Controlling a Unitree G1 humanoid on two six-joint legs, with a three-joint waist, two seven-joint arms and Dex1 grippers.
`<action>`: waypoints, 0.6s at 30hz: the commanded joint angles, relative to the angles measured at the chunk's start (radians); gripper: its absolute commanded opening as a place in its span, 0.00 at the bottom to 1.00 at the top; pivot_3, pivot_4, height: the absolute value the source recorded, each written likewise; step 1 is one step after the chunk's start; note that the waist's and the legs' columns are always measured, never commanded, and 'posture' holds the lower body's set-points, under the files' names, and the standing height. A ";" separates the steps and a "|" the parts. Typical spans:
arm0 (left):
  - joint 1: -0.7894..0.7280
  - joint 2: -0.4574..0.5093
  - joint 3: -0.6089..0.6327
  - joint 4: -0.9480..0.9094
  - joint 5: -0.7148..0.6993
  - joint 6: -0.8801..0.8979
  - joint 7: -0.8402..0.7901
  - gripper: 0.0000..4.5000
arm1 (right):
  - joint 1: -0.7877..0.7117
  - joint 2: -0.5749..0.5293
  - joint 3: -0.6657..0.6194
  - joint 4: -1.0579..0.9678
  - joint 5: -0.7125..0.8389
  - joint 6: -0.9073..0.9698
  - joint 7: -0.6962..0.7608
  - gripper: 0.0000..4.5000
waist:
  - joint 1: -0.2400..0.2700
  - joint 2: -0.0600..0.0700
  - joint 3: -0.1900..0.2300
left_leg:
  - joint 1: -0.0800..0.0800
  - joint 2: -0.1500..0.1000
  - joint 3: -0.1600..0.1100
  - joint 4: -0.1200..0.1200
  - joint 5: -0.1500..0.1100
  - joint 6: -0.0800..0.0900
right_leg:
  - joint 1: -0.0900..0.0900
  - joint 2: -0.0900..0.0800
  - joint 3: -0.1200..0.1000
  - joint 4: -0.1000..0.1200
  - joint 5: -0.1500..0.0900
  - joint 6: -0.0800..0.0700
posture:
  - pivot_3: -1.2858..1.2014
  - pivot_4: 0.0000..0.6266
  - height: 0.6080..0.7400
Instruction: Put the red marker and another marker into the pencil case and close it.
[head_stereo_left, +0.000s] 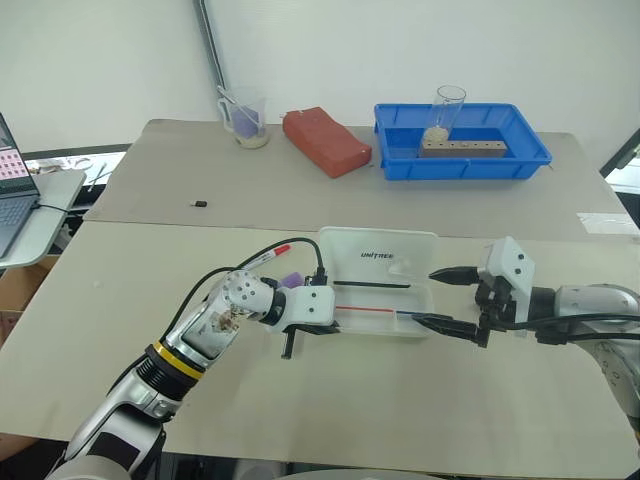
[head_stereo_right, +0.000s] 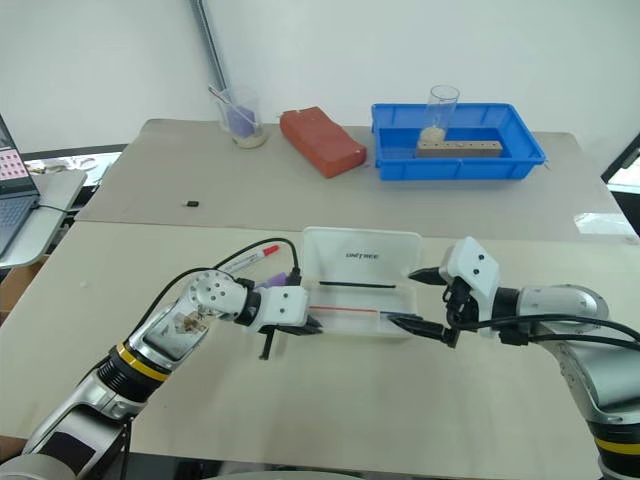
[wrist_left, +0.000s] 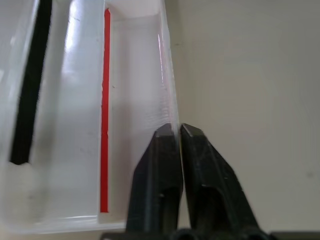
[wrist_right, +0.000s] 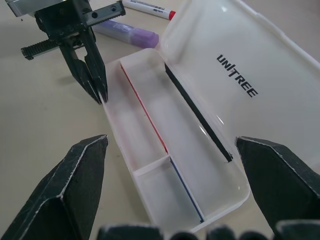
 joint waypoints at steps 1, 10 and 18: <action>-0.006 0.014 0.024 -0.055 -0.021 0.006 -0.015 0.43 | -0.007 0.000 -0.004 -0.001 -0.008 -0.040 0.017 1.00 | 0.000 0.000 0.000 | 0.000 0.000 0.000 0.000 0.000 0.000 | 0.000 0.000 0.000 0.000 0.000 0.000 | 0.52 0.24 1.00; -0.045 0.079 0.119 -0.218 -0.203 0.198 -0.118 0.99 | -0.056 -0.004 -0.018 0.009 0.031 -0.004 0.024 1.00 | -0.001 0.000 0.000 | 0.000 0.000 -0.001 0.000 0.000 0.000 | 0.001 0.000 -0.001 0.000 0.000 0.000 | 0.52 0.24 1.00; -0.064 0.109 0.201 -0.233 -0.302 0.307 -0.094 0.99 | -0.119 -0.006 -0.019 0.013 0.064 0.043 0.023 1.00 | 0.000 0.000 0.000 | 0.001 0.000 -0.001 0.000 0.000 0.000 | 0.001 0.000 -0.002 0.000 0.000 0.000 | 0.52 0.24 1.00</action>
